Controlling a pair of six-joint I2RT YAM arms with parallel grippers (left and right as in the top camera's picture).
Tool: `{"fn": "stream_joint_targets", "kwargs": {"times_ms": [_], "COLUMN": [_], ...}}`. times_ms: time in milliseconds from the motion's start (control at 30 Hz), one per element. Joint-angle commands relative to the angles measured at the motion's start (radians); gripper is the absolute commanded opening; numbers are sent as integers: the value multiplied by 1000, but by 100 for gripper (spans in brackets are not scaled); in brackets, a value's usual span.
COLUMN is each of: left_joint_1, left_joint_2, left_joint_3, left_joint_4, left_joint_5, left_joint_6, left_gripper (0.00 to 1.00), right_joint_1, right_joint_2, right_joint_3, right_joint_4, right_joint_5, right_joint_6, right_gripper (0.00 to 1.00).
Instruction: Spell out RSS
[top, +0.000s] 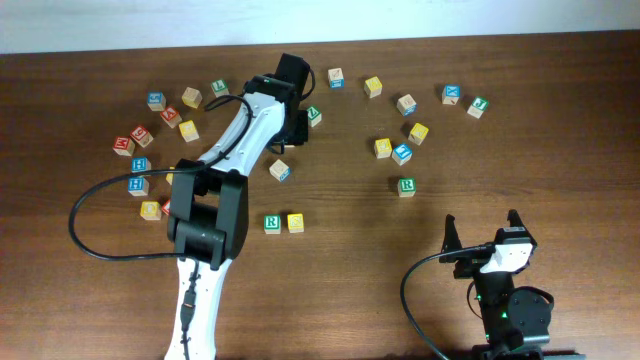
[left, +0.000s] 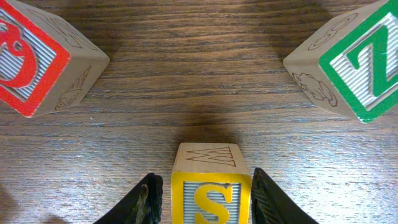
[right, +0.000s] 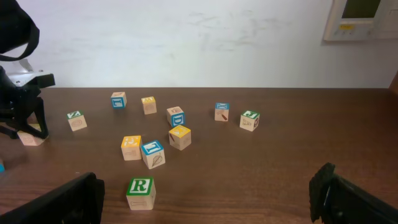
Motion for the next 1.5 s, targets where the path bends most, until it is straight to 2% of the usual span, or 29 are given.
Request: {"fn": "stream_joint_targets", "kwargs": {"times_ms": [0, 67, 233, 467, 567, 733, 900, 1200, 1467], "left_joint_1": [-3, -3, -3, -3, -3, -3, -11, -78, -88], "left_joint_2": [18, 18, 16, -56, -146, -294, -328, -390, -630], "left_joint_3": [10, 10, 13, 14, 14, 14, 10, 4, 1], "left_joint_4": [2, 2, 7, -19, -77, -232, -426, -605, -728], "left_joint_5": [8, 7, 7, 8, 13, 169, 282, 282, 255], "left_joint_6": [1, 1, 1, 0, 0, 0, 0, 9, 24], "left_gripper": [32, 27, 23, 25, 22, 24, 22, 22, 20], "right_joint_1": [-7, -7, -7, -7, -7, -7, -7, -7, -7], "right_joint_2": [-6, -6, -6, -6, -6, -6, -6, -6, -6], "right_joint_3": [-5, -5, -5, -5, -5, -5, -5, -5, -5], "right_joint_4": [-7, -7, -7, -7, -7, -7, -7, -7, -7], "right_joint_5": [9, 8, 8, 9, 9, 9, 9, 9, 9], "right_joint_6": [5, 5, 5, 5, 5, 5, 5, 5, 5], "right_gripper": [98, 98, 98, 98, 98, 98, 98, 98, 98]}}
